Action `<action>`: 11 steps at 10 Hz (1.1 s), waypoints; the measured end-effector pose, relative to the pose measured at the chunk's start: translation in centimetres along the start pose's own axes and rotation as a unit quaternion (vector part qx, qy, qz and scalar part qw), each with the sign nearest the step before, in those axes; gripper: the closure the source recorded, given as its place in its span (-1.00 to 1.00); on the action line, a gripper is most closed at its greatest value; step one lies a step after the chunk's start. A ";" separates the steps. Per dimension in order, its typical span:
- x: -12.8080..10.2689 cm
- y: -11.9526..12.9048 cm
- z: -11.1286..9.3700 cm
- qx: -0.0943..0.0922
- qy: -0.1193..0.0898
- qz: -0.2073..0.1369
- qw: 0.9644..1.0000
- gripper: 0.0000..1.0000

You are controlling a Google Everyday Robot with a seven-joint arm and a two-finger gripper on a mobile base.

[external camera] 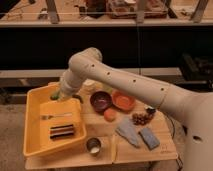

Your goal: Place pepper in tray

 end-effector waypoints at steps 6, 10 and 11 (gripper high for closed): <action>6.7 1.7 14.4 0.066 -0.019 -0.035 0.997 0.78; 2.7 2.2 21.8 0.094 -0.070 0.028 0.993 -0.03; 1.6 2.4 22.0 0.093 -0.078 0.043 0.992 -0.19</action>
